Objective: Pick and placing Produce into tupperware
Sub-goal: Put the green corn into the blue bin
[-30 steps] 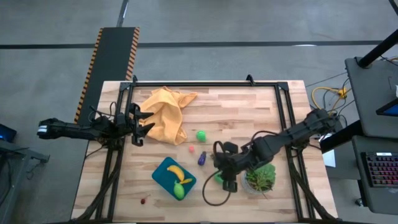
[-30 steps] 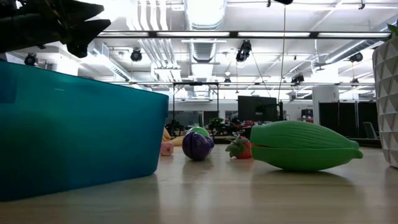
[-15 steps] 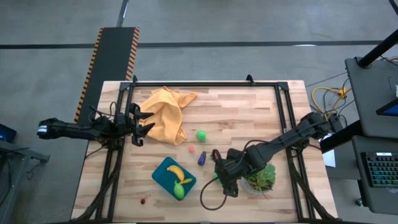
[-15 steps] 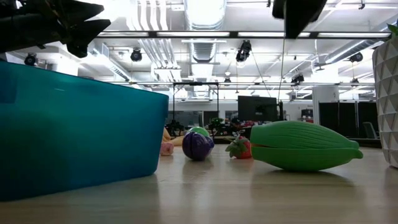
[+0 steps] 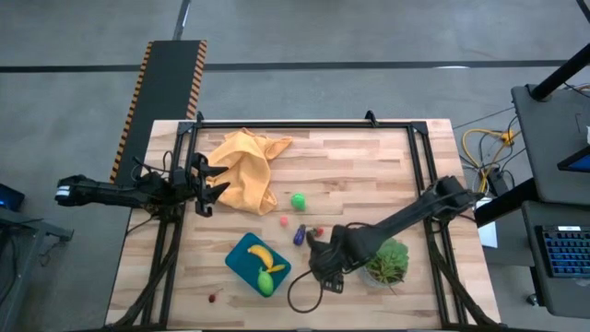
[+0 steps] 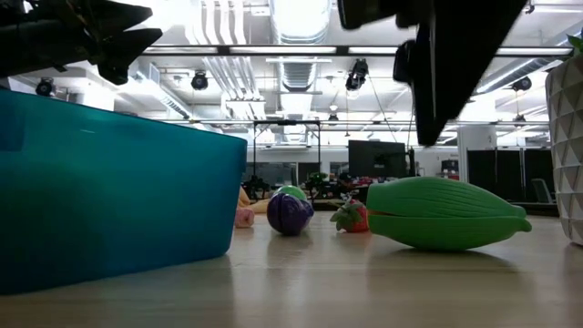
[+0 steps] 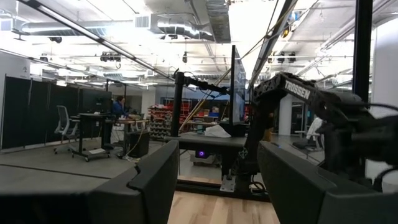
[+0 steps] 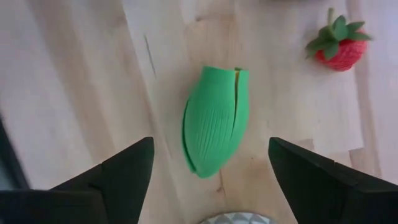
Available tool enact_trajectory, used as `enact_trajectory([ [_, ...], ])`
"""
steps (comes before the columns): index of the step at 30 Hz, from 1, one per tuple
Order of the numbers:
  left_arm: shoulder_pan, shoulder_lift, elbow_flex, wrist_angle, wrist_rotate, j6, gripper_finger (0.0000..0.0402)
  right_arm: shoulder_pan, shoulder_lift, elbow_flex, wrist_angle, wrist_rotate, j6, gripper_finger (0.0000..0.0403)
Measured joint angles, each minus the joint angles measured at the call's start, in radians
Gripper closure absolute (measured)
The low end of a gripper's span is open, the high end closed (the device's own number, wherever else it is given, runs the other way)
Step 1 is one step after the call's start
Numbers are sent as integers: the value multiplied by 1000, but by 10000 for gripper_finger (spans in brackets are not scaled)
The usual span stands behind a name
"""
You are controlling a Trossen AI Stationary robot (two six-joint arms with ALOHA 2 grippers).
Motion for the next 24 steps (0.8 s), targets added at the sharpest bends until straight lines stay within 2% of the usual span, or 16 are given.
enact_trajectory([
  [11,0,1,0,0,0,0,196,0,115,0,0,-2,-27,95],
  [24,0,1,0,0,-1,0,196,0,183,-1,7,24,-28,103],
])
